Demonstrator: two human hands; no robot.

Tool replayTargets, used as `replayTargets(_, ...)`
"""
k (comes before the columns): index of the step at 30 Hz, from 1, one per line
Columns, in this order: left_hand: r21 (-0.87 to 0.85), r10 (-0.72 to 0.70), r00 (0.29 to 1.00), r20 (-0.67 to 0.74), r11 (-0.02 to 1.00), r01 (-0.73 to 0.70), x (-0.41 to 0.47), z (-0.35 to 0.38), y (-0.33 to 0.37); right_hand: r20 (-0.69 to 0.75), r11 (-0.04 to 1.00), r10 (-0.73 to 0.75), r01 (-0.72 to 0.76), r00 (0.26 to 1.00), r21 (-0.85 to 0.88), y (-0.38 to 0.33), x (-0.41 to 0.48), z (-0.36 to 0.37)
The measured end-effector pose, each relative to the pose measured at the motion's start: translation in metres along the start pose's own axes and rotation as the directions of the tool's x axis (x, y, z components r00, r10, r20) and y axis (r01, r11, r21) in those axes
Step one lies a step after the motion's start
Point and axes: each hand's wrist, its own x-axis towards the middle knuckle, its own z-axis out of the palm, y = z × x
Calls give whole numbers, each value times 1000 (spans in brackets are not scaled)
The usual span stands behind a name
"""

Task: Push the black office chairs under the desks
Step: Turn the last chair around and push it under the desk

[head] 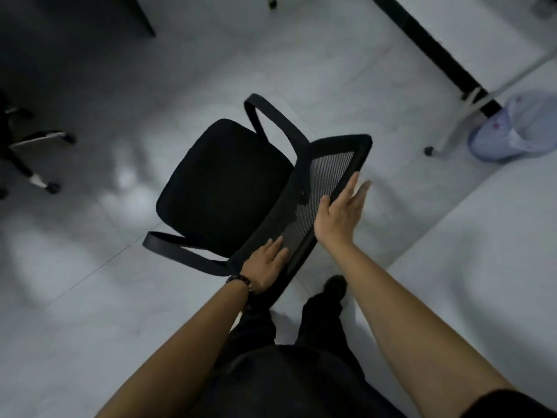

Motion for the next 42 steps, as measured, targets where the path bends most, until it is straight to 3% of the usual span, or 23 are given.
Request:
replayTargets(2, 66, -27, 997, -69, 997, 31, -13, -26, -28, 138, 918, -222, 255, 965, -304, -14, -9, 13)
replayTargets(4, 137, -51, 991, -127, 988, 68, -26, -51, -56, 349, 754, -337, 472, 875, -456, -30, -10, 23)
replayTargets(7, 220, -70, 982, -176, 969, 109, -40, -84, -79, 536, 601, -355, 626, 766, -497, -54, -2, 27)
replayTargets(12, 216, -104, 926, -362, 957, 192, -59, -102, -94, 633, 464, -415, 750, 654, -471, -82, 13, 25)
replayTargets(18, 71, -230, 746, -625, 935, 348, -75, -65, -76, 636, 475, -416, 752, 650, -458, -80, 20, 22)
replayTargets(24, -137, -376, 614, -694, 906, 400, -57, -51, -56, 678, 493, -433, 786, 594, -374, -68, 44, 23)
replayTargets(33, -133, -428, 576, -696, 865, 483, -38, -99, -75, 730, 483, -437, 822, 526, -303, -114, 65, 55)
replayTargets(42, -101, -373, 508, -776, 870, 483, -11, -249, -144, 694, 443, -522, 853, 496, -276, -241, 95, 160)
